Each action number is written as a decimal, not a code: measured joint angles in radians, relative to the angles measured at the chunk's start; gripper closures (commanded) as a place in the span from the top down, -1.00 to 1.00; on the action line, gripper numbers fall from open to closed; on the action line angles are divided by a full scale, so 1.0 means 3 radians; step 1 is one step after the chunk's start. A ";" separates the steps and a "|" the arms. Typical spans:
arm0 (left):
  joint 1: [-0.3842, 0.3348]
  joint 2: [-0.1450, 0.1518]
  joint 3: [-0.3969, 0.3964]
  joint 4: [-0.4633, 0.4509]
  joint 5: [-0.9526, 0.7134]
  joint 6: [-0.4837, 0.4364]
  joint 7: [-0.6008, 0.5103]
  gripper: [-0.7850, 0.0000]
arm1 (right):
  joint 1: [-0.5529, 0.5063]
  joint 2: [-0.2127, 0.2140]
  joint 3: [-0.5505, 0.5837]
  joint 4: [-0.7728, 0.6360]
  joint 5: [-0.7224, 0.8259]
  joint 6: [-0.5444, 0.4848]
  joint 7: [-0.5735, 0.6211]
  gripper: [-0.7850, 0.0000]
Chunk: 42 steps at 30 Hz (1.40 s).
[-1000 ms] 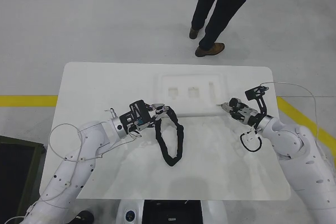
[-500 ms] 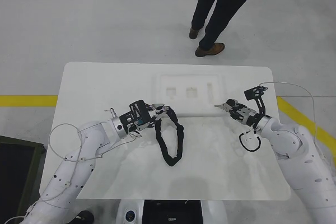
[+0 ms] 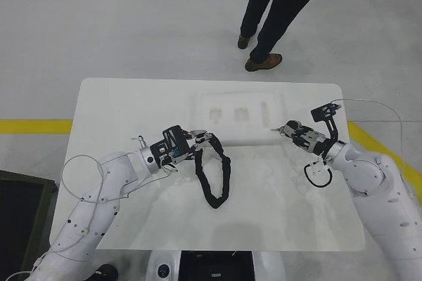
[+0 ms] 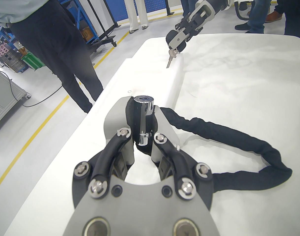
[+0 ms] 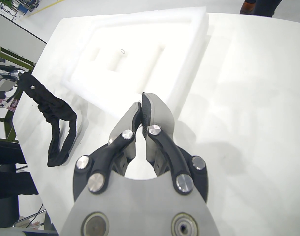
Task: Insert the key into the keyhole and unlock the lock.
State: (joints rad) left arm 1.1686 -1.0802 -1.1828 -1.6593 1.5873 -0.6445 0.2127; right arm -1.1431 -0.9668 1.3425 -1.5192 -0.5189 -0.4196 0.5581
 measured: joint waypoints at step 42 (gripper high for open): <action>-0.0110 -0.0032 0.0153 0.0085 -0.0041 -0.0008 -0.0102 -1.00 | 0.0166 0.0148 0.0274 -0.0412 -0.0726 -0.0568 0.0592 -1.00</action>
State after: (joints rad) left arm 1.1355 -1.0899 -1.1370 -1.6339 1.5751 -0.6469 0.1820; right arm -1.0934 -0.9225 1.4248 -1.6428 -0.7368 -0.5900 0.7358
